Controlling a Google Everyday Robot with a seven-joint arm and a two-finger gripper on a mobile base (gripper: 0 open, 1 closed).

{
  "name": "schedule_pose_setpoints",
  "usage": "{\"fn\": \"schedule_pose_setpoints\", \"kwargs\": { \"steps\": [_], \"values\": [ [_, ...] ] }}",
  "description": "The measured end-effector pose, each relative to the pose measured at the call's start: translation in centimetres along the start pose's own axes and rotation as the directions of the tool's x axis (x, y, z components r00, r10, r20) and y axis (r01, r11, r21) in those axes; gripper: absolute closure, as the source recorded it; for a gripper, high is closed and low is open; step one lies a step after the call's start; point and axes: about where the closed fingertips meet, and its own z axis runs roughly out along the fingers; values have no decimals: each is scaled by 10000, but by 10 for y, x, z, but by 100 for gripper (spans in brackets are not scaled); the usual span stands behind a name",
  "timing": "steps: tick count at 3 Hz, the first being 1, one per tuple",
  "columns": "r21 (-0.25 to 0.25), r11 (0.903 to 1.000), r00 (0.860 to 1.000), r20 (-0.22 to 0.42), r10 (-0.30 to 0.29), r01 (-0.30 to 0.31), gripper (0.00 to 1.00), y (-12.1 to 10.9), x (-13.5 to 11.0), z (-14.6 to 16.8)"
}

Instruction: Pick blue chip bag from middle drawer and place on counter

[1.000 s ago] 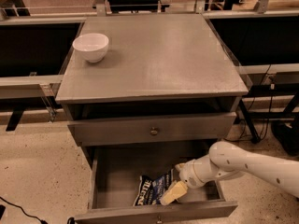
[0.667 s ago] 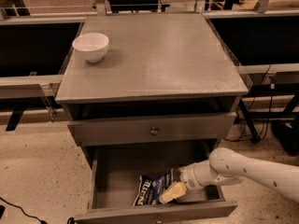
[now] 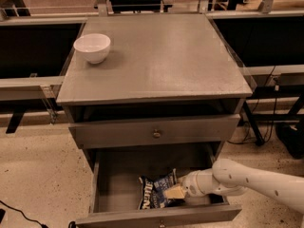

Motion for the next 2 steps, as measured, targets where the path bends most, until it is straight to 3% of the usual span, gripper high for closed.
{"fn": "schedule_pose_setpoints", "kwargs": {
  "steps": [1,2],
  "values": [
    [90,9999,9995,289,109,-111,64,-1,-3,3],
    [-84,9981,9912,1178,-600,614,87,18,-21,-18]
  ]
}}
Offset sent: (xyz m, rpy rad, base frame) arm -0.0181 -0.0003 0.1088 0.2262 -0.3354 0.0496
